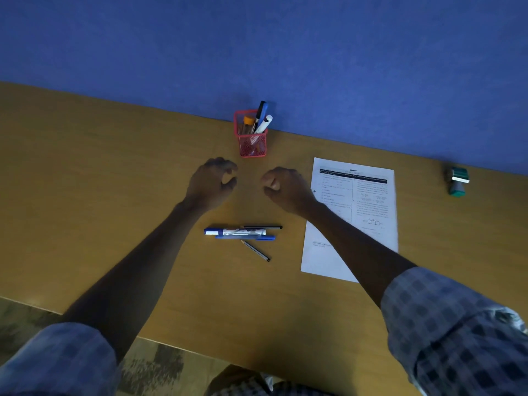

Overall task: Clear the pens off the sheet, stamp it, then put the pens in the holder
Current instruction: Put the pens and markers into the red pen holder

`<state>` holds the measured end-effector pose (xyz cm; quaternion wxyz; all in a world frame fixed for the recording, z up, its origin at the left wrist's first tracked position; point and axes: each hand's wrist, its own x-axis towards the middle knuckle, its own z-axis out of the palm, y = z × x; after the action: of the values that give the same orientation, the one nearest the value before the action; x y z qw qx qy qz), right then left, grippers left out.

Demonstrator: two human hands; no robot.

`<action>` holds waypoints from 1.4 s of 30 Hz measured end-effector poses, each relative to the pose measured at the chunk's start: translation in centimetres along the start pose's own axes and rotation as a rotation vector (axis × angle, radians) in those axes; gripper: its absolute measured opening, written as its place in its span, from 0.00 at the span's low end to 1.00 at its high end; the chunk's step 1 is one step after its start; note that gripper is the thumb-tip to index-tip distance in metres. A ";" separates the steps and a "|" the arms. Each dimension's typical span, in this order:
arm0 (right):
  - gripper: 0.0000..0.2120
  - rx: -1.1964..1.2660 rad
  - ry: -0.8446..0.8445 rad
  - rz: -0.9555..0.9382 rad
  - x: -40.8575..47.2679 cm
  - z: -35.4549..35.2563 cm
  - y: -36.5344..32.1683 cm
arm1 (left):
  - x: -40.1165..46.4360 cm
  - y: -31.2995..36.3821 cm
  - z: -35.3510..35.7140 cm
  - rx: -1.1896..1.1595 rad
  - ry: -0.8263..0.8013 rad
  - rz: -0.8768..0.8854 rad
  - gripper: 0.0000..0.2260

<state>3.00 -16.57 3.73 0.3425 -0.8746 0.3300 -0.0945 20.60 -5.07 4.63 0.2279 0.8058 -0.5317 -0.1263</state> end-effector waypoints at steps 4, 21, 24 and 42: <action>0.07 -0.045 -0.112 -0.019 -1.8 1.2 0.1 | -2.4 -0.8 0.4 -0.037 -0.081 -0.019 0.07; 0.09 -0.303 -0.261 -0.118 -5.0 3.7 1.0 | -8.6 -2.8 2.3 0.119 -0.287 0.022 0.10; 0.08 -0.286 -0.248 -0.101 -4.9 3.7 0.9 | -8.6 -3.0 2.2 0.124 -0.269 0.031 0.09; 0.07 0.336 0.282 0.024 1.3 -2.1 -0.5 | -0.9 -0.3 -3.8 -0.665 0.148 -0.141 0.07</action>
<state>3.36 -18.28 5.56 0.4351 -0.7793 0.3647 -0.2653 22.13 -3.33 7.72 0.5067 0.7292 -0.3866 -0.2490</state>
